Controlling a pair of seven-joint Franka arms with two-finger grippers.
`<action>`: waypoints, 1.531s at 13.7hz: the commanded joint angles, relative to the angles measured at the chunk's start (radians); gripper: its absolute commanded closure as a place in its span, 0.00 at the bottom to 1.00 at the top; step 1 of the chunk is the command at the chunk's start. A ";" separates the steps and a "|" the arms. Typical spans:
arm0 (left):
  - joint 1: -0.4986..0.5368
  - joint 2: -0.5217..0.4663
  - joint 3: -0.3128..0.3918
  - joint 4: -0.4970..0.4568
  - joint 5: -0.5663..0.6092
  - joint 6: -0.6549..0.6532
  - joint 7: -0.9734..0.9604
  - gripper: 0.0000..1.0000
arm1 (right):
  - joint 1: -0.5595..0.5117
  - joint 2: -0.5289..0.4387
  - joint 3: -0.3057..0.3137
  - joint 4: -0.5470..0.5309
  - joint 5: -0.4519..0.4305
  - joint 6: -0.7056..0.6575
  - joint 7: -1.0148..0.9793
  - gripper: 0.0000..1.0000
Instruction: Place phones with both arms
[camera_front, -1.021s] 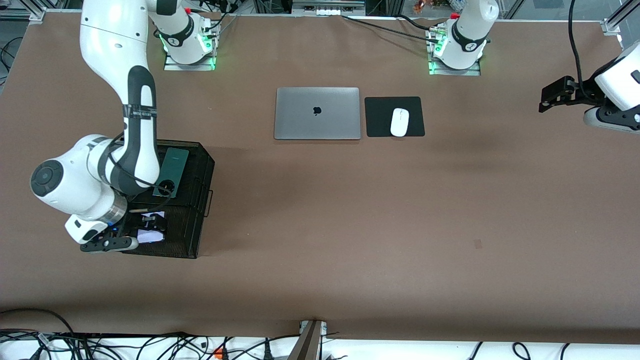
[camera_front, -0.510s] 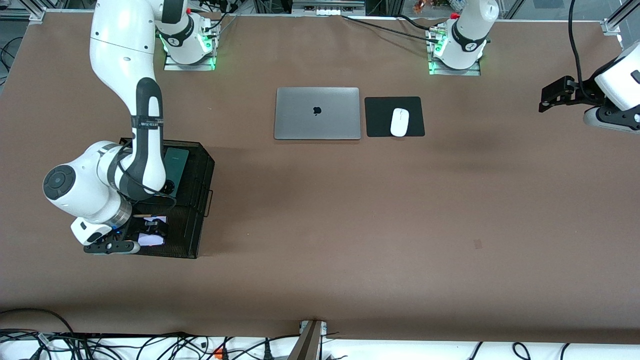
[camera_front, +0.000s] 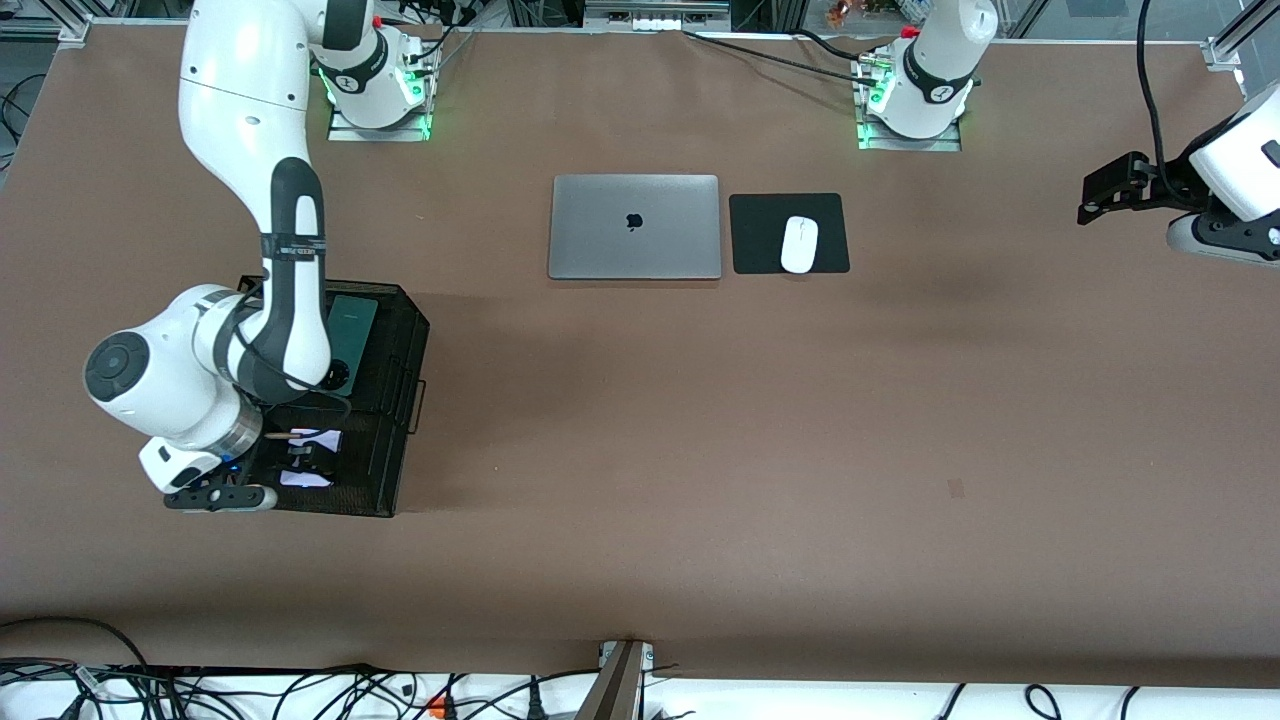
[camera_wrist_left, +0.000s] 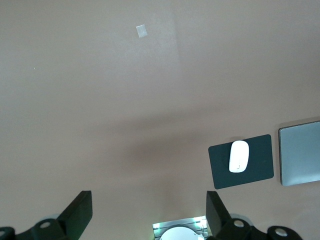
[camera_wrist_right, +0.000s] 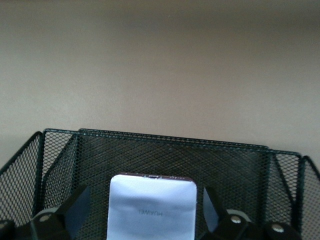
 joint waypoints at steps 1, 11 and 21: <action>-0.001 -0.020 -0.002 -0.008 0.010 -0.009 -0.001 0.00 | -0.027 -0.029 -0.059 0.097 0.015 -0.202 0.002 0.01; 0.000 -0.020 0.000 -0.008 0.010 -0.009 -0.001 0.00 | -0.007 -0.279 -0.268 0.390 -0.017 -0.947 0.379 0.00; 0.000 -0.020 0.000 -0.008 0.010 -0.009 -0.001 0.00 | -0.021 -0.339 -0.193 0.484 -0.207 -1.004 0.425 0.00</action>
